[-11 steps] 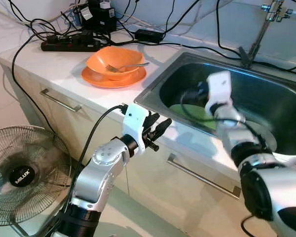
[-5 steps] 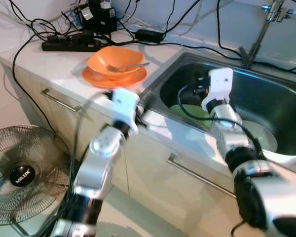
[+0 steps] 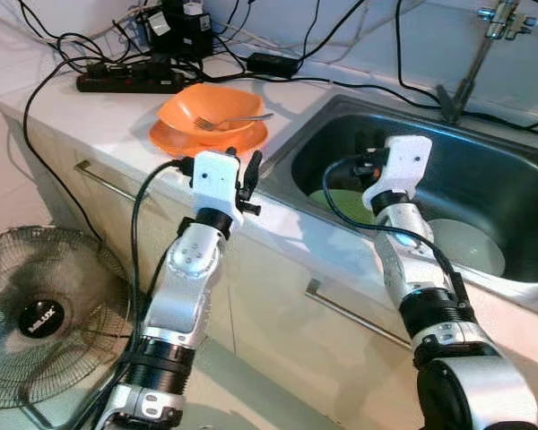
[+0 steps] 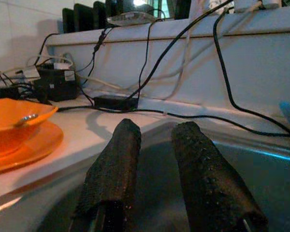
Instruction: Kitchen organization
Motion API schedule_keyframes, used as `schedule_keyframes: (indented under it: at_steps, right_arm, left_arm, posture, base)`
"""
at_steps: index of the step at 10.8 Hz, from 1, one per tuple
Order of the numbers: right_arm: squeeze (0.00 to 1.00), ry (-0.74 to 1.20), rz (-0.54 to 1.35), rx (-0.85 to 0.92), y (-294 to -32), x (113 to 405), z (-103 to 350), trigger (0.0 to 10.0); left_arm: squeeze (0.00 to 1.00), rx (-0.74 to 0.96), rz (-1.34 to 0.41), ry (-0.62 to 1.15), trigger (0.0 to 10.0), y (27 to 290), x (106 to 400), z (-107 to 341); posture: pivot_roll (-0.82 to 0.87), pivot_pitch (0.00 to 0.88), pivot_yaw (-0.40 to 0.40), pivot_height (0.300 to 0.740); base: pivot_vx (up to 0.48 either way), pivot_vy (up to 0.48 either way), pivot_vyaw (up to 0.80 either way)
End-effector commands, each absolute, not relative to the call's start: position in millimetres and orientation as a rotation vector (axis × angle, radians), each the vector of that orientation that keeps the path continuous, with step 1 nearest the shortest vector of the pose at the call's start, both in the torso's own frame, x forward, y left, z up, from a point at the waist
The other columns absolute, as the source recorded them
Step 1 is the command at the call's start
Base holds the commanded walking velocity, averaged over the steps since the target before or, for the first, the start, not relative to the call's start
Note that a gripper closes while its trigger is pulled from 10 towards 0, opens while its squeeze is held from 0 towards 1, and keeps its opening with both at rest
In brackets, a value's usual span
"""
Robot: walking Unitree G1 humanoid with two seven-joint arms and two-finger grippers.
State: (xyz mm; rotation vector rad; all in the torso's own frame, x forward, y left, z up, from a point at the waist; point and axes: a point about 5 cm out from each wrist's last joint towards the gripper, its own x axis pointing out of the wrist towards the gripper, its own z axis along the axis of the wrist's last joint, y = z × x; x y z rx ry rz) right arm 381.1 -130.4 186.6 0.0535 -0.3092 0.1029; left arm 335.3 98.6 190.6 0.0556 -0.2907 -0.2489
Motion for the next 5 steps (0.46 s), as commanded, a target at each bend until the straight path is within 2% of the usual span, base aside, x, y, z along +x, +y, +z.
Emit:
schedule_keyframes:
  at_steps: [1, 5]
  right_arm:
    - [0.0, -0.304, 0.087, 0.075, -135.0, 380.1, 186.7, 10.0]
    - [0.0, -0.309, 0.11, 0.079, -125.4, 375.7, 187.7, 10.0]
  left_arm:
    - [0.0, 0.058, -0.246, -0.317, 10.0, 95.3, 337.6, 196.5]
    - [0.0, 0.037, -0.251, -0.313, 10.0, 93.0, 339.1, 193.9]
  posture:
    - [0.18, 0.038, -0.014, 0.74]
    - [0.18, 0.025, -0.011, 0.74]
  base:
    - [0.0, 0.0, -0.8]
    - [0.0, 0.448, 0.0]
